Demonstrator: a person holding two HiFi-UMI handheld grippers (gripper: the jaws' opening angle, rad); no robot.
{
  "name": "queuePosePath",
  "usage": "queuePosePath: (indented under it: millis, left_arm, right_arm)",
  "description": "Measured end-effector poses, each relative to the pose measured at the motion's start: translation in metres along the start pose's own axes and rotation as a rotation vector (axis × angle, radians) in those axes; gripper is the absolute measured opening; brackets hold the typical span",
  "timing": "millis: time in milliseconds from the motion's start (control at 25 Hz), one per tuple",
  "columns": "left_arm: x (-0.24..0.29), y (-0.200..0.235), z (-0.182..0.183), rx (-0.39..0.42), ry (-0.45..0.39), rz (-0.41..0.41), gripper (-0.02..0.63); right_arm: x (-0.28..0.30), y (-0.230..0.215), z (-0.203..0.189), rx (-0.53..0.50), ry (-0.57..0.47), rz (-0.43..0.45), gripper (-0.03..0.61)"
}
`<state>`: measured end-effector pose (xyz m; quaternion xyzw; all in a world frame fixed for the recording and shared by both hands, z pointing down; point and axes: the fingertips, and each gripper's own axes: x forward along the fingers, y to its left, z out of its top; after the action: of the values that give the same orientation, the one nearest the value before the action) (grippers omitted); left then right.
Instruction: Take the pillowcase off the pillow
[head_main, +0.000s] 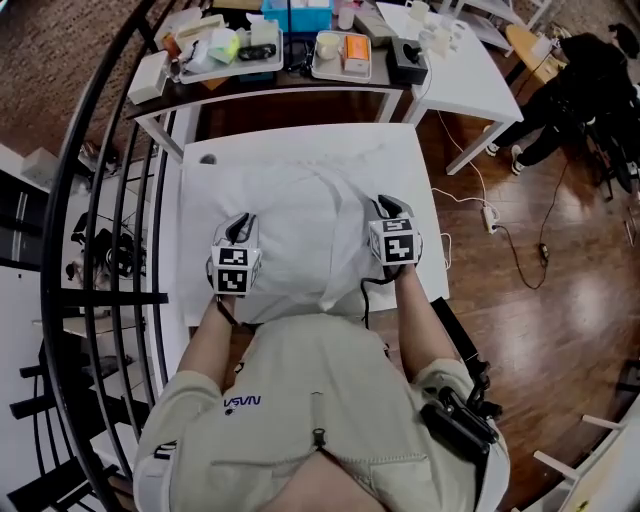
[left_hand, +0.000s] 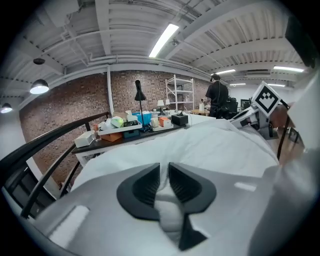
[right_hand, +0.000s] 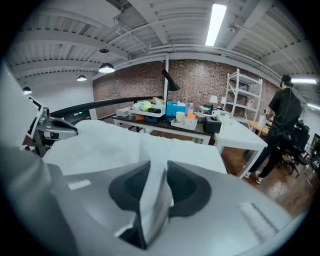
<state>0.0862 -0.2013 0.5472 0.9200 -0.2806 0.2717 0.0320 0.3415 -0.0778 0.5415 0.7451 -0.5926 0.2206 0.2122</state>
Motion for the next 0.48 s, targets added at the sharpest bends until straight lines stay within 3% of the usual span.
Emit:
queuePosePath:
  millis: [80, 200, 480]
  left_arm:
    - [-0.004, -0.001, 0.014, 0.014, -0.01, 0.018, 0.086]
    - [-0.013, -0.006, 0.039, 0.032, -0.03, 0.036, 0.095]
    - [-0.021, -0.015, 0.085, 0.091, -0.09, 0.07, 0.115]
  right_arm:
    - [-0.003, 0.007, 0.008, -0.001, -0.013, 0.044, 0.118]
    - [-0.01, 0.017, 0.022, 0.005, -0.044, 0.118, 0.143]
    - [-0.02, 0.028, 0.055, 0.018, -0.152, 0.208, 0.143]
